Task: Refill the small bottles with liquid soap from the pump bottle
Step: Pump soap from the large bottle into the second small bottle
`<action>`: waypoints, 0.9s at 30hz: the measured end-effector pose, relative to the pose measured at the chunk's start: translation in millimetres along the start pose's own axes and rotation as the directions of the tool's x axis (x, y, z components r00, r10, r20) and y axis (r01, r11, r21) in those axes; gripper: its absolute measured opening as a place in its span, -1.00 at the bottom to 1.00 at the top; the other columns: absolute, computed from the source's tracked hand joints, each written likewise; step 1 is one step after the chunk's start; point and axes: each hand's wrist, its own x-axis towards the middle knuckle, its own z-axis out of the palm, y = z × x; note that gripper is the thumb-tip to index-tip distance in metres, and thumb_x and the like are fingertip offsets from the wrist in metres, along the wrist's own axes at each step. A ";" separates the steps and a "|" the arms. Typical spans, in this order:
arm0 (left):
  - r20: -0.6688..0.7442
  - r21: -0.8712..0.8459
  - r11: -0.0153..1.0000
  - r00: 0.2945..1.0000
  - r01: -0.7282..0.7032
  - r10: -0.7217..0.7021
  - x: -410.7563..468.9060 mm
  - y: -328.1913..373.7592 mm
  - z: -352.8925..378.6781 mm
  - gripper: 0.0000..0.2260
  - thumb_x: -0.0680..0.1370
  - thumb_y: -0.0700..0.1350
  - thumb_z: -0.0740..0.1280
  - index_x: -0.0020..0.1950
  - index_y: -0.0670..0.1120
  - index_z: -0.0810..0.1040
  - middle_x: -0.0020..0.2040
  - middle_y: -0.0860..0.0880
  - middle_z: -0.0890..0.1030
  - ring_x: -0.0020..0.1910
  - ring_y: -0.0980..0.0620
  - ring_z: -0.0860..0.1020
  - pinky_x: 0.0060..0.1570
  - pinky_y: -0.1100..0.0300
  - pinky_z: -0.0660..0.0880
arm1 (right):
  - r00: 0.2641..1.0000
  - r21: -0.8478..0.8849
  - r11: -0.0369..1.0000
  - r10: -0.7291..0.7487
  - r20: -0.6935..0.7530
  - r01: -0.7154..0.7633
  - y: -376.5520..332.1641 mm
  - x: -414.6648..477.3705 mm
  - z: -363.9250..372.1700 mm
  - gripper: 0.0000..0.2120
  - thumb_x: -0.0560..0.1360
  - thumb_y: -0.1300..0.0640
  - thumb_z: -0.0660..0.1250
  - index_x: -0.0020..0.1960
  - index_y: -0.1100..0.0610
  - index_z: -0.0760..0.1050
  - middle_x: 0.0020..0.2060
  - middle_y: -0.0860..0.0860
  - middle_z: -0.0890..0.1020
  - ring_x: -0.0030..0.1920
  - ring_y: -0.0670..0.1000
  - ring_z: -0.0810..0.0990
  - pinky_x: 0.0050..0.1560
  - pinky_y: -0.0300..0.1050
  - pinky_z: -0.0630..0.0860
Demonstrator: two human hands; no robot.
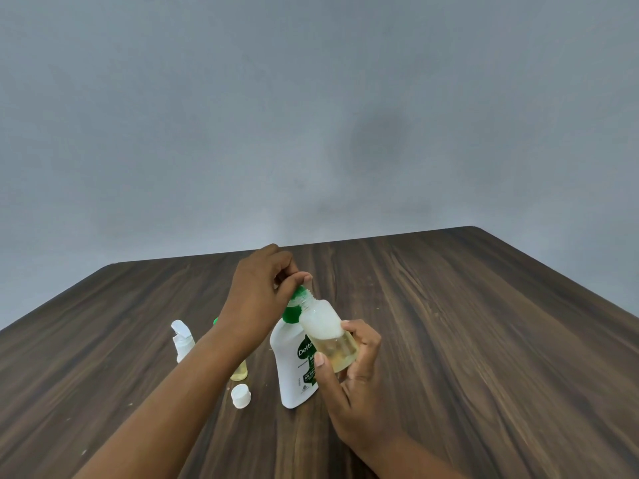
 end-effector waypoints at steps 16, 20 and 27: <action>0.019 0.043 0.999 1.000 0.008 -0.008 -1.7 0.8 0.5 -0.74 0.46 -0.12 0.41 -0.38 -0.05 0.42 -0.38 0.12 0.38 -0.36 0.14 0.38 -0.32 0.45 0.27 | 1.000 -0.031 0.999 -0.018 -0.001 0.018 0.8 -0.8 -0.1 -0.63 0.53 -0.18 0.21 0.24 -0.34 0.10 0.06 -0.33 0.38 -0.10 -0.06 0.53 -0.29 0.03 0.57; 0.030 0.034 0.999 1.000 -0.007 0.006 1.2 2.0 -3.7 -0.70 0.46 -0.09 0.41 -0.40 0.04 0.37 -0.37 0.10 0.39 -0.36 0.14 0.39 -0.34 0.44 0.27 | 1.000 -0.039 0.999 -0.018 -0.005 0.018 -0.5 -0.5 0.0 -0.64 0.53 -0.26 0.17 0.24 -0.37 0.08 0.07 -0.34 0.37 -0.09 -0.06 0.54 -0.30 0.00 0.58; 0.032 0.026 1.000 0.999 -0.002 0.001 3.1 3.4 -2.2 -0.64 0.46 -0.10 0.41 -0.43 0.11 0.31 -0.38 0.10 0.39 -0.36 0.15 0.39 -0.33 0.41 0.28 | 0.999 0.008 1.000 -0.030 -0.017 0.030 -2.1 1.4 0.6 -0.65 0.54 -0.22 0.19 0.25 -0.32 0.12 0.04 -0.30 0.39 -0.14 -0.04 0.52 -0.32 0.08 0.54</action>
